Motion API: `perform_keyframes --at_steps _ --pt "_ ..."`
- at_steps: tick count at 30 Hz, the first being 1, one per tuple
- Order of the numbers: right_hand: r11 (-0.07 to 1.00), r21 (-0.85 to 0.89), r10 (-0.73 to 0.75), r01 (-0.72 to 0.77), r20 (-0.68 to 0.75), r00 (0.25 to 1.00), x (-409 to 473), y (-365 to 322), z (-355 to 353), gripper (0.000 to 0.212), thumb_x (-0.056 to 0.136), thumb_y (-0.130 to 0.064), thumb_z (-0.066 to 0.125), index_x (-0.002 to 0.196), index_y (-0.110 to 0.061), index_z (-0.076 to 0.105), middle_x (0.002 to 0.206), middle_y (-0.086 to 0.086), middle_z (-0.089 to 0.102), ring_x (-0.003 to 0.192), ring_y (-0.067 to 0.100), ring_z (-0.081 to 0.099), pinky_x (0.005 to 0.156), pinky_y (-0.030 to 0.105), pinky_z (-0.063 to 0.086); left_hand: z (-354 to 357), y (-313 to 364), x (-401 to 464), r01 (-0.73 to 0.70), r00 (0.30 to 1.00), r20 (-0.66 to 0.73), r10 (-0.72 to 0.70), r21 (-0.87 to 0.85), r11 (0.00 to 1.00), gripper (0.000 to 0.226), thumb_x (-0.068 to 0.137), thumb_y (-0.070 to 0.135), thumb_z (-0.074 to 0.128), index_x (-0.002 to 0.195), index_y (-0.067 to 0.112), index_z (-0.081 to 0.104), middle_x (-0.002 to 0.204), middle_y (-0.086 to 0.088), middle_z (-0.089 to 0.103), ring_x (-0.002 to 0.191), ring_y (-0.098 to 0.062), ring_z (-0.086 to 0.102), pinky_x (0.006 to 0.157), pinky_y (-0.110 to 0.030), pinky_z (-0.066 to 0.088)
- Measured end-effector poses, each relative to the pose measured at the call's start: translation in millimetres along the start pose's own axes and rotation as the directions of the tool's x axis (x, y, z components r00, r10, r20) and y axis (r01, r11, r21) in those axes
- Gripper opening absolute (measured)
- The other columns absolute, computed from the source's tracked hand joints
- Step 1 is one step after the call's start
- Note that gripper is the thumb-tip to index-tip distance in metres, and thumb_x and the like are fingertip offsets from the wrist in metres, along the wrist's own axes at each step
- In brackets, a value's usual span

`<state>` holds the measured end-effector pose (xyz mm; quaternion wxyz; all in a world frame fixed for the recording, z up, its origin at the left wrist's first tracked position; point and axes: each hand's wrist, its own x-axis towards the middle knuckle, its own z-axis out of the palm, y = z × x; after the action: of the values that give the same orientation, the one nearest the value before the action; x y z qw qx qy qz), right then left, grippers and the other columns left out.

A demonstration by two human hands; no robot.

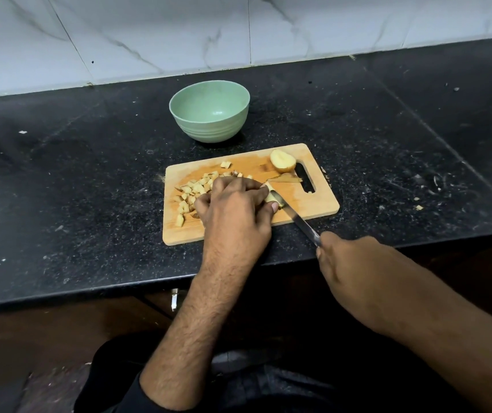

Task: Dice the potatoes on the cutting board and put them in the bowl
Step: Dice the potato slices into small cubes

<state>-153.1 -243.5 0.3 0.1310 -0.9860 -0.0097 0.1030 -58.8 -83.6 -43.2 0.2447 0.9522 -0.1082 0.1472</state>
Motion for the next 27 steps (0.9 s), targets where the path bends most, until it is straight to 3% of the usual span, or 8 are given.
perform_keyframes --at_steps 3,8,15,20,27 --pt "1.000 0.018 0.019 -0.019 0.009 1.000 -9 3 -1 0.023 0.106 -0.043 0.024 0.091 -0.032 0.038 0.068 -0.005 0.056 0.059 0.011 0.055 0.065 0.039 0.054 3 -1 -3 -0.004 0.999 -0.047 0.002 -0.031 1.000 0.034 0.090 0.042 0.068 0.120 0.027 0.072 0.122 0.016 0.062 0.125 -0.010 0.036 0.094 -0.036 0.016" --pt "0.998 0.055 0.039 -0.039 0.005 0.999 -16 6 0 0.023 0.104 -0.047 0.026 0.088 -0.035 0.038 0.064 -0.004 0.055 0.052 0.008 0.054 0.054 0.028 0.046 4 -3 -7 0.002 0.995 -0.103 -0.007 -0.049 0.999 0.032 0.087 0.044 0.071 0.114 0.027 0.074 0.117 0.017 0.065 0.121 -0.009 0.037 0.085 -0.028 0.009" --pt "0.998 0.045 0.038 -0.033 -0.119 0.992 -13 -4 -5 0.030 0.102 -0.048 0.025 0.081 -0.030 0.036 0.066 -0.005 0.052 0.059 0.012 0.053 0.060 0.035 0.049 3 -4 -7 0.019 0.994 -0.102 -0.027 -0.078 0.997 0.030 0.087 0.044 0.071 0.112 0.029 0.073 0.115 0.017 0.063 0.119 -0.007 0.036 0.086 -0.028 0.010" --pt "1.000 -0.002 0.015 -0.016 -0.105 0.994 5 -11 -1 0.030 0.104 -0.046 0.022 0.097 -0.030 0.046 0.075 -0.007 0.052 0.073 0.015 0.055 0.064 0.035 0.044 3 -2 -7 0.041 0.994 -0.093 -0.050 -0.100 0.994 0.026 0.086 0.042 0.073 0.109 0.030 0.074 0.111 0.018 0.062 0.117 -0.006 0.036 0.087 -0.030 0.012" --pt "0.999 -0.036 -0.001 -0.003 -0.101 0.995 13 -20 4 0.028 0.106 -0.040 0.025 0.115 -0.027 0.048 0.077 -0.004 0.052 0.073 0.020 0.055 0.067 0.035 0.047 1 -2 -4 0.061 0.995 -0.068 -0.068 -0.101 0.993 0.023 0.087 0.039 0.074 0.107 0.030 0.076 0.103 0.019 0.058 0.114 -0.008 0.039 0.090 -0.034 0.017"
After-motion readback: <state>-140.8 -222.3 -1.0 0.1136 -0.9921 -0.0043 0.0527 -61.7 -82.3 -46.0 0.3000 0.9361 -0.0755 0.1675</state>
